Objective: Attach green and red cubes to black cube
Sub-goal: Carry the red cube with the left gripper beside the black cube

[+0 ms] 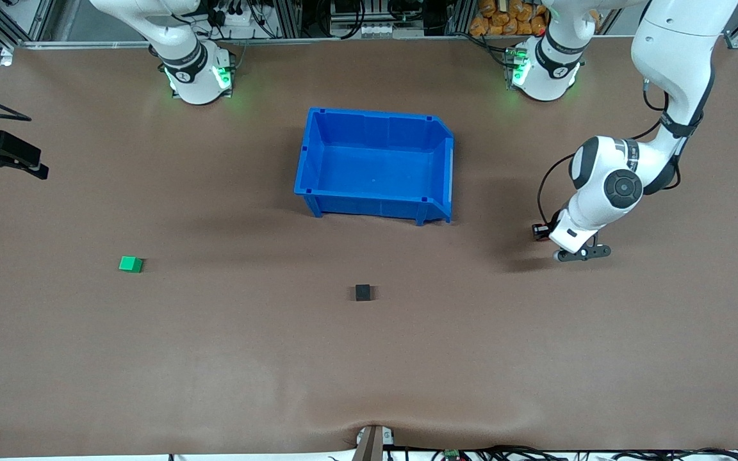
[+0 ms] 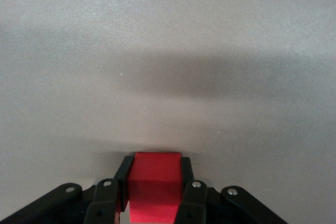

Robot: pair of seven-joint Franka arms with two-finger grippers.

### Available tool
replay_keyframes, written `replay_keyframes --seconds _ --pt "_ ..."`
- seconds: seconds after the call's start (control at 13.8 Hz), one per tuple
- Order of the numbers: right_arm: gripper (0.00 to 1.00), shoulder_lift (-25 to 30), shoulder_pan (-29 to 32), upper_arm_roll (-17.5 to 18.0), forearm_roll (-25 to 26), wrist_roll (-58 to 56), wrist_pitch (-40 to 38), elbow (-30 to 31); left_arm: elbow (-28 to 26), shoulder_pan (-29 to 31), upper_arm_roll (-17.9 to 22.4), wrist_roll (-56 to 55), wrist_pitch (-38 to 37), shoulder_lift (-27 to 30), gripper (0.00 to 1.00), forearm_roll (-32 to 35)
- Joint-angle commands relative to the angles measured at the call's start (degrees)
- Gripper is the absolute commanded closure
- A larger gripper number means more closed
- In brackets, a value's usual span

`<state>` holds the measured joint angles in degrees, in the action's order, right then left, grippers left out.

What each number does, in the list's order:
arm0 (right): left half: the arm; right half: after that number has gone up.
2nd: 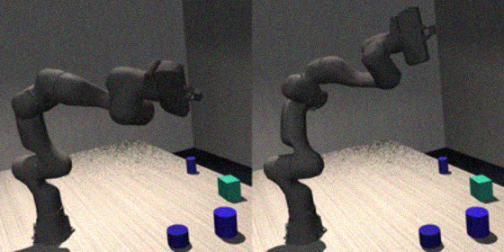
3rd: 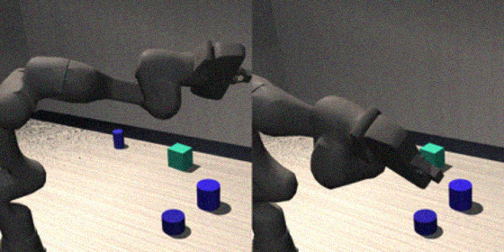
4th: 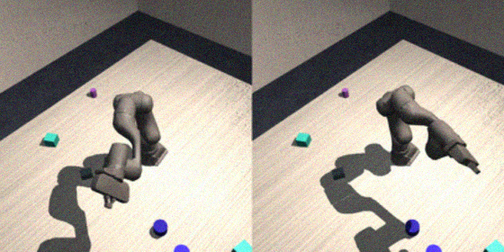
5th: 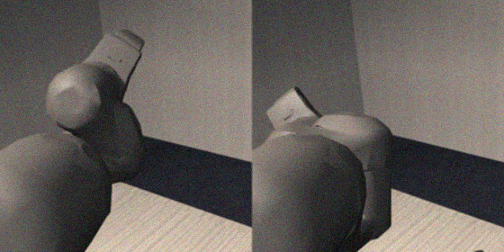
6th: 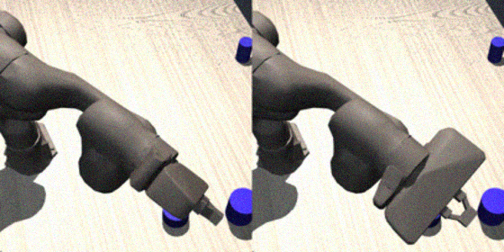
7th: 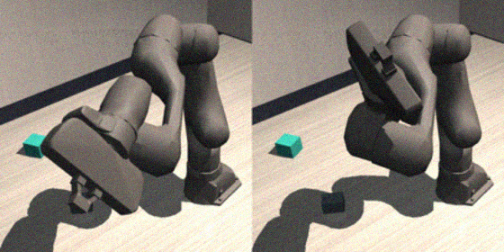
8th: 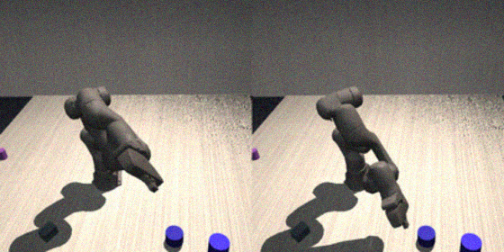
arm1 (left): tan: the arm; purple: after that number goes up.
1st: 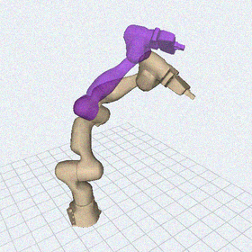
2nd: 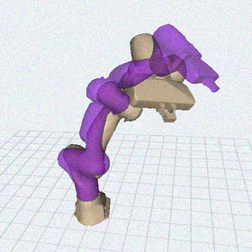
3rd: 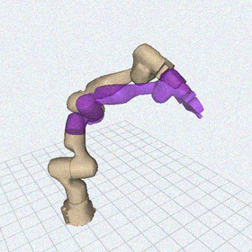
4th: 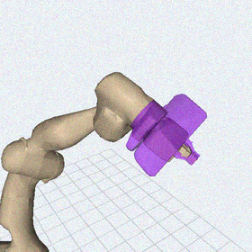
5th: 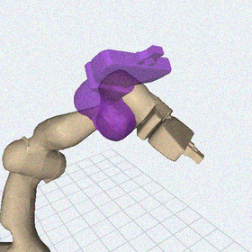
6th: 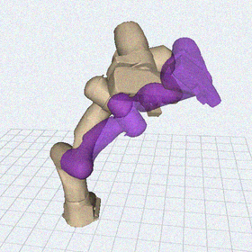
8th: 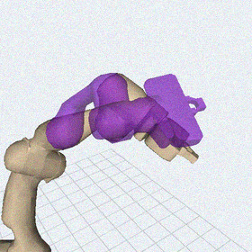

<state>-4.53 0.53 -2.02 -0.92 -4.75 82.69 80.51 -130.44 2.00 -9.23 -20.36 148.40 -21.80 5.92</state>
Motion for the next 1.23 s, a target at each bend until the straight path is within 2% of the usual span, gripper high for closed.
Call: replay_keyframes --seconds 0.0,0.22,0.51,0.8,1.16 --pt "0.0 0.14 0.44 0.27 -0.75 0.71 0.19 -0.09 0.71 -0.42 -0.52 -4.07 0.23 -0.17 1.0 1.55" --pt "0.0 0.14 0.52 0.27 -0.75 0.71 0.19 -0.09 2.46 -0.42 -1.22 -8.02 -0.12 0.27 1.0 1.55" --pt "0.0 0.14 0.35 0.27 -0.75 0.62 0.19 -0.09 7.37 -0.51 -2.01 -15.13 -0.48 -0.34 1.0 0.85" --pt "0.0 0.14 0.17 0.27 -0.75 0.71 0.1 -0.09 16.68 -3.4 -2.1 -33.39 -1.71 -4.82 1.0 -0.21" --pt "0.0 0.14 0.44 0.27 -0.75 0.71 0.1 -0.09 32.32 -11.39 -2.02 -63.33 -2.05 -15.09 1.0 -0.21"
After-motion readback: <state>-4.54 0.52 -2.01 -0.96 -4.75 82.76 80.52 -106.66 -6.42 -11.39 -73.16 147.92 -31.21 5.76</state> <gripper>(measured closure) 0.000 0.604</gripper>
